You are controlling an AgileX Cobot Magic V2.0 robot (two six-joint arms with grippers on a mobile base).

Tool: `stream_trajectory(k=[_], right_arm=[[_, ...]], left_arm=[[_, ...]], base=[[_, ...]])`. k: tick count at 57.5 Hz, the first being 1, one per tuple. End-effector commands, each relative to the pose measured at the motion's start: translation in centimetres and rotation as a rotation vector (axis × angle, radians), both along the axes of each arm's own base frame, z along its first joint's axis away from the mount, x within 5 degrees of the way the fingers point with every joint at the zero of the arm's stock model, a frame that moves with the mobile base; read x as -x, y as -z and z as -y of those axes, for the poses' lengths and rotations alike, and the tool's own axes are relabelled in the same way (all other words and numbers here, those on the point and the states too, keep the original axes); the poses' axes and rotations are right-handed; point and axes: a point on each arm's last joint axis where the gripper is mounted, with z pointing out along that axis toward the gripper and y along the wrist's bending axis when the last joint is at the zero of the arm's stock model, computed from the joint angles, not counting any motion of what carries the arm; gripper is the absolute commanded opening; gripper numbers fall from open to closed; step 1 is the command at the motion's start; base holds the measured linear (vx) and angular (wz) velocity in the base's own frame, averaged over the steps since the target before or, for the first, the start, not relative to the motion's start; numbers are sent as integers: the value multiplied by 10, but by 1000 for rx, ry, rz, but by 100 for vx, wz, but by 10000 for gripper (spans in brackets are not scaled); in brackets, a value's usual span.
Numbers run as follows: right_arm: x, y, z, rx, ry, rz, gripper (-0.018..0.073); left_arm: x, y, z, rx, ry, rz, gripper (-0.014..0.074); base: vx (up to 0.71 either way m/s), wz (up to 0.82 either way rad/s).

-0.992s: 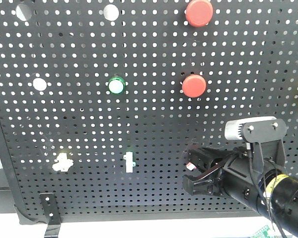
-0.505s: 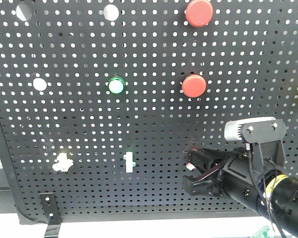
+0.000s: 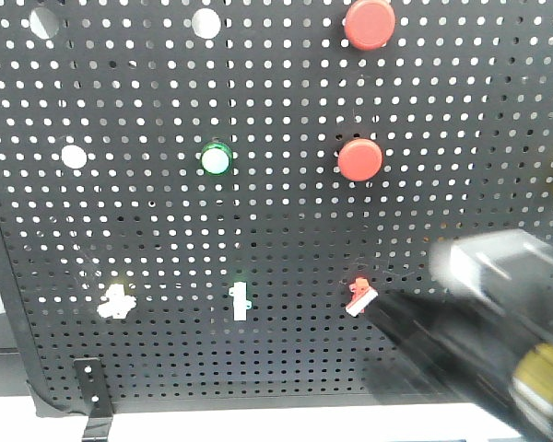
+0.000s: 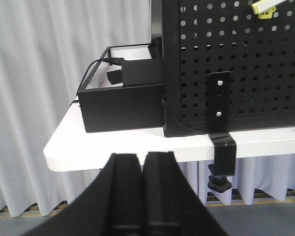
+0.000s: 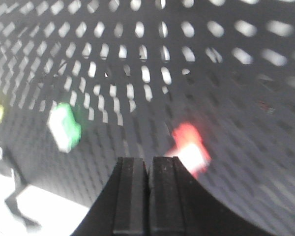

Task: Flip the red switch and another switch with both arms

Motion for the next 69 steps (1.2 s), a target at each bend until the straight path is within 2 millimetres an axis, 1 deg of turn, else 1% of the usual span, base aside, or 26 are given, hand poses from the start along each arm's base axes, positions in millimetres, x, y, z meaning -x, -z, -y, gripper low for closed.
stream_trajectory(k=[1, 11, 15, 21, 29, 36, 44, 46, 52, 69], right_arm=[[23, -16, 21, -35, 38, 155, -6], [70, 0, 66, -14, 202, 259, -6], [89, 8, 78, 3, 270, 298, -6], [112, 26, 91, 26, 363, 308, -6], [133, 58, 97, 30, 428, 279, -6], [142, 86, 98, 30, 429, 280, -6], [147, 117, 98, 16, 430, 277, -6], [147, 121, 98, 27, 434, 235, -6], [146, 125, 98, 56, 427, 186, -6], [147, 125, 98, 56, 424, 180, -6]], left_arm=[[0, -2, 0, 12, -1, 74, 3], [0, -2, 0, 12, -1, 74, 3], [0, -2, 0, 12, -1, 74, 3], [0, -2, 0, 12, -1, 74, 3], [0, -2, 0, 12, -1, 74, 3], [0, -2, 0, 12, -1, 74, 3], [0, -2, 0, 12, -1, 74, 3], [0, -2, 0, 12, -1, 74, 3], [0, -2, 0, 18, -1, 76, 3], [0, -2, 0, 18, -1, 76, 3]], base=[[0, 0], [0, 0], [0, 0], [0, 0], [0, 0], [0, 0], [0, 0], [0, 0], [0, 0], [0, 0]])
